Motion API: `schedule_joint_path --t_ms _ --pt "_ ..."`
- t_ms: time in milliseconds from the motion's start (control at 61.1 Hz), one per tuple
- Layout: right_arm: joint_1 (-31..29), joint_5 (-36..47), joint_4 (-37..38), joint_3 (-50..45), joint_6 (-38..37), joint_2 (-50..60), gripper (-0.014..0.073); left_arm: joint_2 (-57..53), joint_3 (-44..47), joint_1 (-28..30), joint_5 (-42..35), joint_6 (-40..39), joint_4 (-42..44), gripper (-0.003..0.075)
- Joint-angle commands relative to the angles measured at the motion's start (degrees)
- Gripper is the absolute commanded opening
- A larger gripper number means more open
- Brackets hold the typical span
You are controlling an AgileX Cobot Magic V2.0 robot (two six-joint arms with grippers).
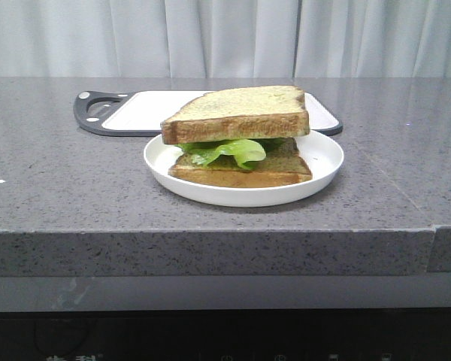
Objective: Left arm grabs bread, right arm adds lettuce
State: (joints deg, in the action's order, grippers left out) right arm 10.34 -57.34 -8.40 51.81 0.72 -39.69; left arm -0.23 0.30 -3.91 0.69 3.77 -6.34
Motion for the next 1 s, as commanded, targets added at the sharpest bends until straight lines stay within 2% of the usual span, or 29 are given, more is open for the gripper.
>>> schedule_joint_path --t_ms 0,981 --pt "-0.3 3.2 0.0 1.3 0.0 -0.1 -0.0117 -1.0 0.4 0.1 -5.2 -3.5 3.8 -0.0020" --pt "-0.3 3.2 0.0 1.3 0.0 -0.1 -0.0117 -1.0 0.4 0.0 -5.2 -4.7 4.0 -0.0020"
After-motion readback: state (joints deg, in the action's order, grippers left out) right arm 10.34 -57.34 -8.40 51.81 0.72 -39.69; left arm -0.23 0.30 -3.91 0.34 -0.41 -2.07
